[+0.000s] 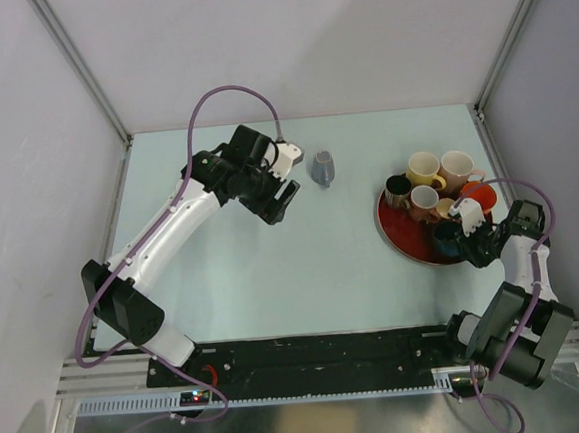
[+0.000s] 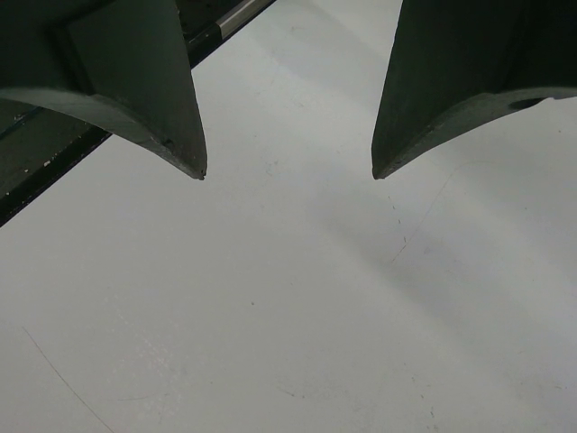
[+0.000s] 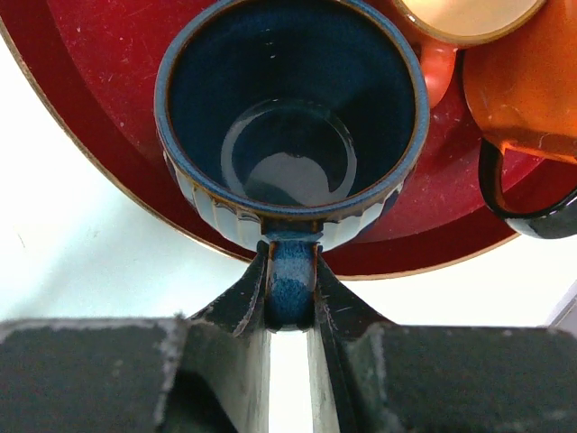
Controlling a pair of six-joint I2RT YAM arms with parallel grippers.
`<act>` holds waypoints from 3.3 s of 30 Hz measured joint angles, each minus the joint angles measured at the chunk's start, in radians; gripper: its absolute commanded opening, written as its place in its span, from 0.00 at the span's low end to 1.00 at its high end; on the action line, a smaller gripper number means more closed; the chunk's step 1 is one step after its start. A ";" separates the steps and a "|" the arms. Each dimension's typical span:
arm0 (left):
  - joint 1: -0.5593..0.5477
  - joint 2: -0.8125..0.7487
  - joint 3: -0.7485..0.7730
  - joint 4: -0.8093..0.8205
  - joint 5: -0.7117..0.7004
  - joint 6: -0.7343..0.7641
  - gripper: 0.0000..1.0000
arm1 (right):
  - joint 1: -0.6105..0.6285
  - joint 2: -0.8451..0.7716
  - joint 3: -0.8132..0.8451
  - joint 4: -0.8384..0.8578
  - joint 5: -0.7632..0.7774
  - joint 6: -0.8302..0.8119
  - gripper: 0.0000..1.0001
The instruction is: Turn the mug right side up
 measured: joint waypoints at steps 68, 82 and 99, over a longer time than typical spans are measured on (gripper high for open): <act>0.095 -0.303 -0.243 -0.029 -0.129 0.192 0.99 | 1.030 0.893 0.961 0.343 0.470 1.152 0.54; 0.111 -0.317 -0.264 -0.066 -0.111 0.209 0.99 | 1.011 0.998 0.993 0.350 0.556 1.173 0.37; 0.113 -0.301 -0.264 -0.069 -0.085 0.210 0.97 | 0.977 1.029 0.997 0.377 0.430 1.040 0.00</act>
